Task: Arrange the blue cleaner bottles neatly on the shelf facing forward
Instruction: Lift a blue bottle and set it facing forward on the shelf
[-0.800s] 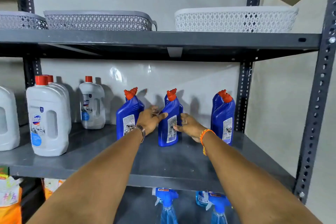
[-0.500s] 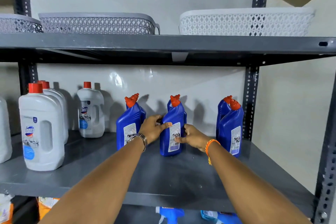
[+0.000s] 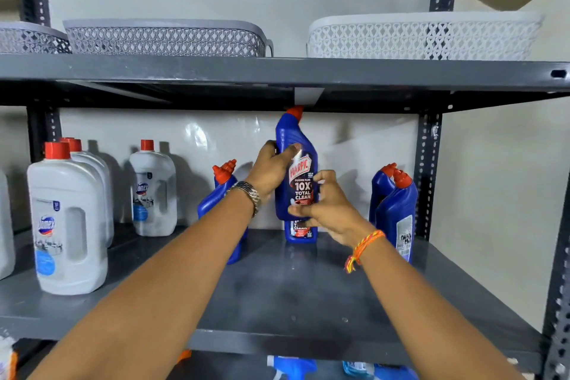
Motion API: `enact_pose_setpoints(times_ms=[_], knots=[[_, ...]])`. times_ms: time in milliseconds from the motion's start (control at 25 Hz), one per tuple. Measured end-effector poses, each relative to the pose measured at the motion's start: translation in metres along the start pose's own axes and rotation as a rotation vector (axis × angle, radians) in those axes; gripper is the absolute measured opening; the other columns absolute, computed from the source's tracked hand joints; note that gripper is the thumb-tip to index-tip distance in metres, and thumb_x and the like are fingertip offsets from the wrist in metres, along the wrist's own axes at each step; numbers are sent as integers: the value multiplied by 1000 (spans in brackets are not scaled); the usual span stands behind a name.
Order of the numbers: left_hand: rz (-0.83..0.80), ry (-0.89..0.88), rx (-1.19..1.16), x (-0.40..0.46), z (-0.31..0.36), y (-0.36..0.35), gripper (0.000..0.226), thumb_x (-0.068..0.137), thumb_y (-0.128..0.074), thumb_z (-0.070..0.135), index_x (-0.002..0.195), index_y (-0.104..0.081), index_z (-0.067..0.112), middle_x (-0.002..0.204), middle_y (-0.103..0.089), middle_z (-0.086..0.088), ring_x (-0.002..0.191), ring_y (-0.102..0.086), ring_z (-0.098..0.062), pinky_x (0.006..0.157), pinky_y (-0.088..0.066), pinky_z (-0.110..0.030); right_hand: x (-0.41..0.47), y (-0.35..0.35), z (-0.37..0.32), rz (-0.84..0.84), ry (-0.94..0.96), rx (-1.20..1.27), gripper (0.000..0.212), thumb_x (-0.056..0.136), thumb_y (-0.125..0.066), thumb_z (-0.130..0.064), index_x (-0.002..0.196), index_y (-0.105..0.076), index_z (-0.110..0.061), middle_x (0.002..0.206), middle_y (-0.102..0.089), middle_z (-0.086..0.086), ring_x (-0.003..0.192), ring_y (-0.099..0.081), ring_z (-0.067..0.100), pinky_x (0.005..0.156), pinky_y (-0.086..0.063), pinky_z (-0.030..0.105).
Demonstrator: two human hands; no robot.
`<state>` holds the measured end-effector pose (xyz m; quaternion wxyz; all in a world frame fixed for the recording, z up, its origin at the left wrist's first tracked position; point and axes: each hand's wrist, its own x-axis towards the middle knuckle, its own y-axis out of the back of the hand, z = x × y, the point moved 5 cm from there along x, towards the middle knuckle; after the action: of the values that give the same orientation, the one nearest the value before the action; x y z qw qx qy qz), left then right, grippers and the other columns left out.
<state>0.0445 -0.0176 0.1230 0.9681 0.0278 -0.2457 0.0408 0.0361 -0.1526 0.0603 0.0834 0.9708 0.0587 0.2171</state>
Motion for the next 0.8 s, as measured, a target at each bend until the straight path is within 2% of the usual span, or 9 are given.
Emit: enact_pose_setpoints(times_ms=[80, 160, 200, 280, 360, 400, 600, 720, 800], knots=[[-103, -6, -45, -4, -7, 4, 39, 96, -61, 27, 126, -56, 3, 108, -74, -16, 85, -75, -22, 69, -62, -32, 2, 14, 5, 1, -59, 48, 73, 75, -79, 7, 128, -32, -13, 106, -62, 7, 91, -68, 19, 67, -63, 40], [-144, 25, -44, -15, -24, 2, 36, 97, -59, 23, 128, -57, 5, 105, -72, -9, 77, -73, -12, 58, -57, -22, 3, 20, 21, -1, -98, -33, 71, 73, -80, 7, 132, -43, -10, 103, -65, 4, 97, -68, 22, 75, -63, 42], [-150, 55, -51, -19, -35, 1, 36, 97, -59, 22, 129, -57, 5, 107, -71, -10, 81, -72, -14, 60, -58, -24, 3, 19, 31, -7, -109, -80, 67, 72, -82, 6, 130, -51, -7, 105, -68, 3, 103, -68, 26, 84, -62, 47], [-152, 110, -59, -22, -58, 1, 37, 96, -60, 21, 130, -57, 7, 114, -70, -14, 94, -69, -24, 75, -61, -37, 3, 17, 53, 6, -138, -160, 61, 69, -85, 4, 125, -61, -6, 113, -71, 8, 112, -67, 29, 96, -58, 51], [-142, 173, -73, -25, -78, 1, 37, 96, -60, 20, 131, -57, 8, 120, -70, -17, 103, -67, -29, 89, -57, -48, 2, 16, 71, 19, -171, -198, 61, 69, -85, 3, 123, -61, -7, 121, -71, 11, 113, -67, 28, 98, -57, 50], [-138, 197, -83, -27, -86, 1, 38, 96, -60, 19, 132, -56, 8, 120, -69, -16, 104, -66, -30, 91, -56, -49, 2, 15, 78, 14, -182, -212, 62, 69, -86, 3, 124, -61, -8, 123, -71, 12, 113, -67, 27, 98, -57, 51], [-150, 220, -95, -34, -113, -3, 36, 97, -59, 16, 132, -57, 8, 106, -70, -6, 101, -66, -28, 89, -56, -49, -2, 11, 104, -35, -247, -215, 65, 71, -84, 2, 128, -58, -10, 122, -71, 12, 117, -66, 30, 97, -57, 53], [-154, 227, -68, -33, -111, -3, 38, 96, -60, 15, 133, -54, 7, 118, -69, -13, 104, -65, -29, 82, -57, -43, -8, 11, 99, -65, -260, -231, 65, 73, -83, 2, 130, -53, -10, 123, -69, 13, 116, -66, 29, 97, -58, 50], [-31, 130, 97, -35, -99, 2, 45, 91, -67, 13, 133, -52, 8, 125, -65, -10, 102, -63, -23, 79, -55, -33, -24, 32, 85, 13, -238, -226, 68, 71, -83, 3, 130, -52, -11, 114, -68, 11, 106, -68, 25, 92, -59, 40]])
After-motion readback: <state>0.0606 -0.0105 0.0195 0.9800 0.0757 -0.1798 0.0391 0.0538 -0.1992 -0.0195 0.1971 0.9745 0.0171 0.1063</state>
